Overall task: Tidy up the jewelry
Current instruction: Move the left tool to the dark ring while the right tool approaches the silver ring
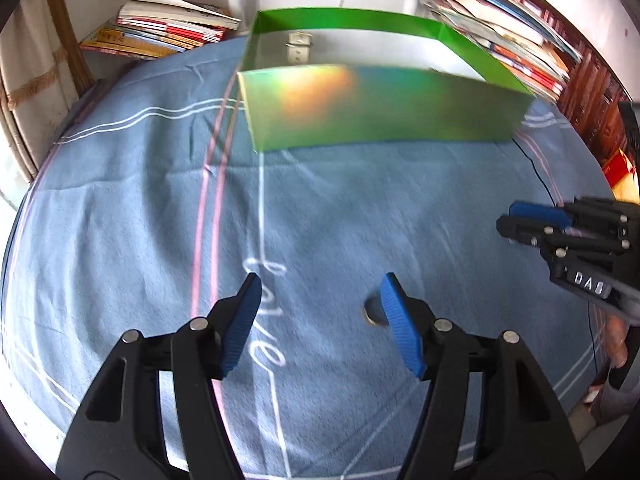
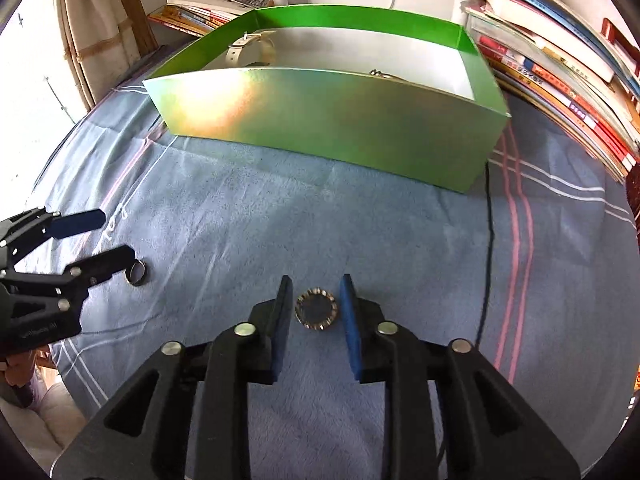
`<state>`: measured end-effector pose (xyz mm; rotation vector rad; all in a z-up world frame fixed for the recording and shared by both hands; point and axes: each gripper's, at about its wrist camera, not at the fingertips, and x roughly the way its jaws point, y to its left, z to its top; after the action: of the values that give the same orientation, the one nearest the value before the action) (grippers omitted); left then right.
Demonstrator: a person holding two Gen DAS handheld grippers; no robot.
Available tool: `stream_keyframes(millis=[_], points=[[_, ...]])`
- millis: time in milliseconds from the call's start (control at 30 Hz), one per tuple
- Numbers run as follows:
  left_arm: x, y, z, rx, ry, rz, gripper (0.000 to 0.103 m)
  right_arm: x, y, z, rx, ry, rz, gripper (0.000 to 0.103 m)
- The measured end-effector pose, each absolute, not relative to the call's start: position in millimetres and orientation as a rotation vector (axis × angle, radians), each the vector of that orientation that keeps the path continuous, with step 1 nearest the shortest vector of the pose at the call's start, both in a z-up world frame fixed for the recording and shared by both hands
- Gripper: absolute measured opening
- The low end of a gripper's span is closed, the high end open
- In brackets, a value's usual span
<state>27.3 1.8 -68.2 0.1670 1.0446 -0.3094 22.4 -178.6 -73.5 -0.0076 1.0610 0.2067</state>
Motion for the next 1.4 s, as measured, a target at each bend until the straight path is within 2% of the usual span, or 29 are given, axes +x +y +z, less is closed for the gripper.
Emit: stream_keyframes(millis=[100,467,600,900,933,967,1000,1167,1267,1333,1400], points=[[19,-4,-74,0.194,1.061,-0.344,0.062,18,-186,-70,0.009,1.047,0.186,0.042],[14,-11,-79,0.244,1.054,-0.341,0.067,18,-198,-75,0.043,1.051,0.166,0.045],[25,-5,-80,0.23,1.037,-0.322,0.071,17,-193,-76,0.029,1.052,0.178,0.051],[19,1,-70,0.237,1.028,-0.3,0.07,16,-186,-79,0.019,1.056,0.2,0.054],[17,2,-70,0.234,1.031,-0.307,0.064,15,-185,-79,0.013,1.054,0.199,0.054],[17,4,-71,0.228,1.041,-0.307,0.051,15,-184,-79,0.003,1.051,0.196,0.054],[19,5,-74,0.218,1.055,-0.304,0.044,15,-182,-80,-0.006,1.049,0.193,0.054],[21,6,-76,0.196,1.048,-0.298,0.042,13,-175,-81,-0.047,1.042,0.176,0.054],[26,8,-78,0.18,1.018,-0.27,0.044,13,-174,-82,-0.056,1.035,0.172,0.056],[33,11,-79,0.161,1.014,-0.232,0.049,14,-172,-82,-0.055,1.035,0.174,0.058],[34,13,-77,0.153,1.035,-0.238,0.048,14,-171,-82,-0.058,1.034,0.171,0.058]])
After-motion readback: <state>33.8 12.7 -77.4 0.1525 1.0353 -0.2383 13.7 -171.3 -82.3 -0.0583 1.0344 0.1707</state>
